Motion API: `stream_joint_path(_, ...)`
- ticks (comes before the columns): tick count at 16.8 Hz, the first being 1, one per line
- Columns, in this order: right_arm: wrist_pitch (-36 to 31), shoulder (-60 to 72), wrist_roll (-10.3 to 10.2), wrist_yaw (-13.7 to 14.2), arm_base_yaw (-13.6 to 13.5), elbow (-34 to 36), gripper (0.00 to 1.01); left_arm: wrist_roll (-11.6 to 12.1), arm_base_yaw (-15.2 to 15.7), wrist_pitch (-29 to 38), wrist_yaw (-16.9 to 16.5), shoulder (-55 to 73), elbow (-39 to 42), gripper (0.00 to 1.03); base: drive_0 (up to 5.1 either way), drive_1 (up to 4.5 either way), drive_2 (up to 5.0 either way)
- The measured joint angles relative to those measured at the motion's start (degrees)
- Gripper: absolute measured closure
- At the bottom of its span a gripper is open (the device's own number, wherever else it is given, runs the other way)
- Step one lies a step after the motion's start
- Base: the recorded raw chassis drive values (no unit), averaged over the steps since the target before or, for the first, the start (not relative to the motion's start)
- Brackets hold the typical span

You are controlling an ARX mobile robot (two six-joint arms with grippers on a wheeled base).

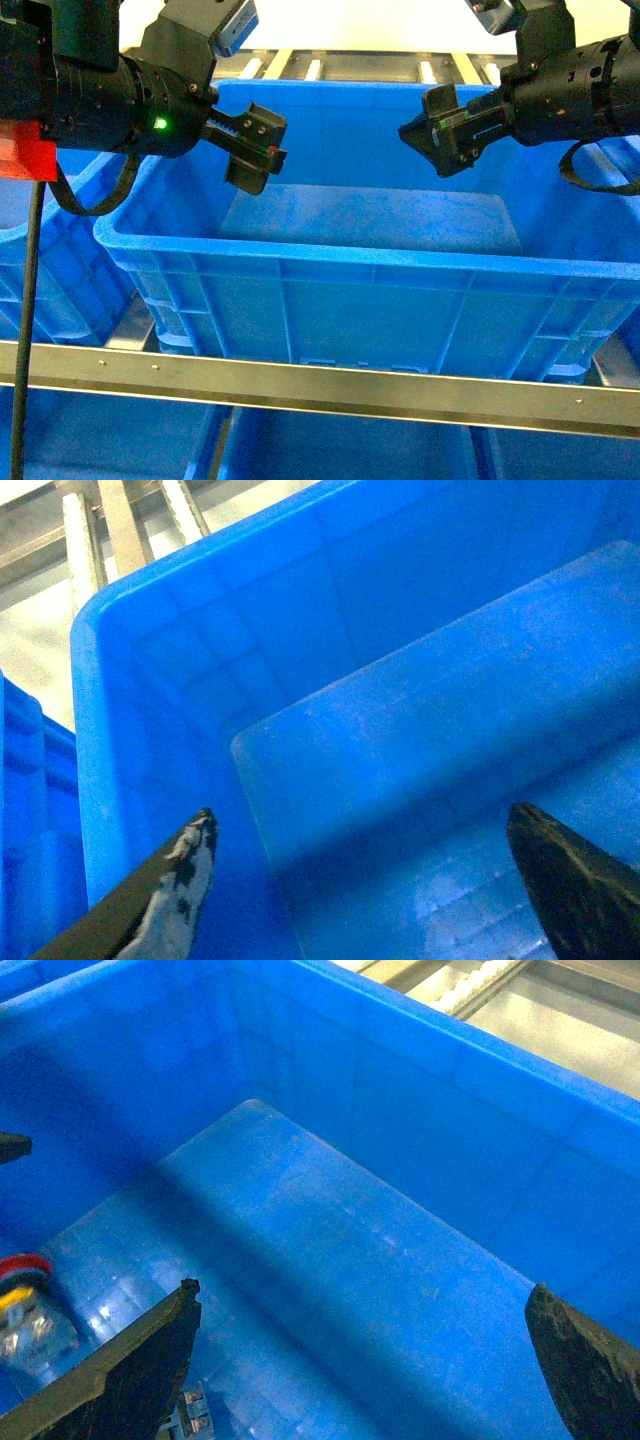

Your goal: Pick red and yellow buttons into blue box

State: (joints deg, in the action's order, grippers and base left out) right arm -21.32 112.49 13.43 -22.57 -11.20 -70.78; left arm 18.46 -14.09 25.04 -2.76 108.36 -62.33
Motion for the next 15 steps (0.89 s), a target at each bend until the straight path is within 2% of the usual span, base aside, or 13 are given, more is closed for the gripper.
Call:
stream_joint_path(1,0.0,0.0,0.0,0.0,0.0,0.0,0.03,0.0,0.0,0.0,0.0,0.0,0.0,0.05,0.0,0.0,0.0)
stream_joint_path(2,0.0,0.0,0.0,0.0,0.0,0.0,0.03,-0.2,0.0,0.9,0.5,0.0,0.0,0.05,0.0,0.0,0.0)
stream_joint_path(3,-9.7,0.3,-1.6,6.6,-0.9,2.0,0.08,-3.8,-0.4,14.6,7.9,0.5,3.7,0.15,0.0,0.0,0.0)
stream_joint_path(4,-21.8,-1.5,-6.3,19.8,-1.2,8.6,0.21,-10.0,0.0,24.7,13.5,-2.2,10.7,0.28,0.0,0.0,0.0)
stream_joint_path(5,-30.9,-5.6,-9.6,29.3,-0.1,18.5,0.36,-14.3,2.2,31.9,13.9,-6.5,19.1,0.42,0.0,0.0,0.0)
stream_joint_path(6,-35.9,-9.8,-11.1,31.5,1.7,25.3,0.49,-16.0,4.3,35.3,13.8,-10.7,24.4,0.55,0.0,0.0,0.0)
stream_joint_path(7,-38.7,-14.2,-12.0,31.5,3.2,30.5,0.61,-17.2,5.3,36.9,13.0,-14.8,29.0,0.68,0.0,0.0,0.0)
stream_joint_path(9,-40.5,-21.0,-12.4,29.4,3.8,40.5,0.87,-18.0,5.8,37.5,10.1,-20.4,37.6,0.93,0.0,0.0,0.0)
stream_joint_path(10,-40.9,-23.6,-12.4,28.7,4.8,45.1,1.0,-18.2,7.2,37.5,9.6,-23.7,41.5,1.01,0.0,0.0,0.0)
stream_joint_path(11,-41.2,-26.7,-12.5,28.3,5.7,48.6,0.99,-18.3,8.4,41.0,9.2,-25.6,44.5,1.01,0.0,0.0,0.0)
stream_joint_path(12,-41.3,-30.1,-12.5,27.7,6.2,51.3,0.99,-18.3,8.9,41.0,8.7,-27.1,47.1,1.01,0.0,0.0,0.0)
stream_joint_path(13,-45.7,-31.0,-12.6,27.1,6.5,54.3,0.99,-18.3,9.1,39.5,7.8,-29.4,50.1,1.01,0.0,0.0,0.0)
stream_joint_path(15,-42.2,-36.2,-12.6,26.1,7.6,60.5,0.99,-18.3,10.5,36.9,6.6,-37.3,53.6,1.01,0.0,0.0,0.0)
